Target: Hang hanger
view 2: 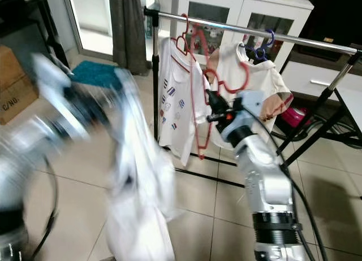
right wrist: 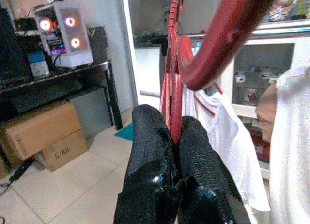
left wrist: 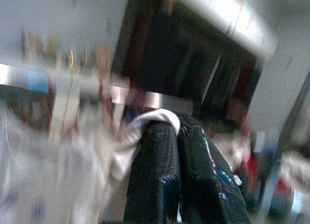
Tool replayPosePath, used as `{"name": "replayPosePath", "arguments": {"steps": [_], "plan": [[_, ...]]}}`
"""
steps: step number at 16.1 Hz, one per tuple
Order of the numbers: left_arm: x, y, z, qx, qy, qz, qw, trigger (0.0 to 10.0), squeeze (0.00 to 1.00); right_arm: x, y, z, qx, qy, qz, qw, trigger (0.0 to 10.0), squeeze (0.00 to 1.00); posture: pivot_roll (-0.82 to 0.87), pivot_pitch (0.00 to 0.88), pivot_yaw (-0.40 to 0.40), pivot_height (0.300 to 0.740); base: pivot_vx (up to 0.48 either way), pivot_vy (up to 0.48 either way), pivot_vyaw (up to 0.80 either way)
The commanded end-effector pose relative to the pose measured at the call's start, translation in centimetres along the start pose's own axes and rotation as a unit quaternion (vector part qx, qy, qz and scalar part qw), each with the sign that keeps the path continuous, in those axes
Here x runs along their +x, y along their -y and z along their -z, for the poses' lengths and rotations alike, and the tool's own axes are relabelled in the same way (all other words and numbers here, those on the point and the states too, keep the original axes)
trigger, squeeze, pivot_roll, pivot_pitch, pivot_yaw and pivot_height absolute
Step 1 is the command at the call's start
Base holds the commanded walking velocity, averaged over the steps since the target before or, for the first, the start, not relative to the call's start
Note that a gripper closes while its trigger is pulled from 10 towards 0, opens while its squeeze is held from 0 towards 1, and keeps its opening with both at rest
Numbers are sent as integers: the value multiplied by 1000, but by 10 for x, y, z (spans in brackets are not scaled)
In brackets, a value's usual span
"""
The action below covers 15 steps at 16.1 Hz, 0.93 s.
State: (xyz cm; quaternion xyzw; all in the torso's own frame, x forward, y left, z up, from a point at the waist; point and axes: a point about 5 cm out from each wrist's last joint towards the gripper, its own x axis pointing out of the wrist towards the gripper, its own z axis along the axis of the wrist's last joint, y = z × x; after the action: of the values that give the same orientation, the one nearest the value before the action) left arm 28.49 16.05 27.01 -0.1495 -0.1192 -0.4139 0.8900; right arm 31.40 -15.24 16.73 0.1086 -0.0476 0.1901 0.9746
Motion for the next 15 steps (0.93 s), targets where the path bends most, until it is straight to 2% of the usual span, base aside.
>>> {"name": "replayPosePath", "arguments": {"steps": [1,2,3,4,5,6,7,8,9,11,12,14,15], "plan": [[-3,3,-7,-8,3,17,1000,0,0,2,4,-7,5,24,16,1000,0,0,-39,0,-56,740,0,0,0],[-12,2,16,10,-94,12,995,0,0,2,8,-13,18,46,32,998,0,0,-39,0,-53,740,0,0,0],[-25,-1,44,23,-183,-6,983,0,0,1,11,-15,13,51,41,998,0,0,-40,0,-50,740,0,0,0],[-35,-4,67,24,-232,-38,972,0,0,-2,13,-8,-9,19,42,999,0,0,-40,0,-50,740,0,0,0],[-43,-9,83,26,-251,-91,963,0,0,-8,13,6,-28,-40,49,998,4706,0,-44,0,-50,740,0,0,0],[-48,-16,92,53,-247,-146,957,2471,0,-15,11,19,-21,-86,56,995,10000,0,-49,0,-52,740,0,0,0],[-49,-18,95,66,-239,-166,954,2471,0,-19,10,24,-15,-98,54,994,10000,0,-49,0,-52,740,0,0,0],[-53,-24,101,73,-229,-225,944,10000,0,-25,4,32,-27,-115,46,992,10000,0,-57,0,-48,740,0,0,0],[-56,-26,105,81,-224,-260,936,10000,0,-32,2,42,-29,-142,52,988,10000,0,-60,0,-46,740,0,0,0],[-55,-23,105,108,-205,-270,934,10000,0,-38,5,50,-5,-161,84,983,10000,0,-56,0,-48,740,0,0,-534],[-53,-21,106,126,-203,-277,931,10000,0,-42,9,53,-36,-172,104,979,10000,0,-56,0,-49,740,0,0,-800],[-50,-20,106,121,-179,-282,935,10000,0,-46,9,54,-13,-163,112,980,10000,0,-56,0,-47,740,0,0,-800],[-50,-19,108,125,-183,-281,934,10000,0,-46,10,52,1,-153,125,980,10000,0,-56,0,-47,740,0,0,-800]]}}
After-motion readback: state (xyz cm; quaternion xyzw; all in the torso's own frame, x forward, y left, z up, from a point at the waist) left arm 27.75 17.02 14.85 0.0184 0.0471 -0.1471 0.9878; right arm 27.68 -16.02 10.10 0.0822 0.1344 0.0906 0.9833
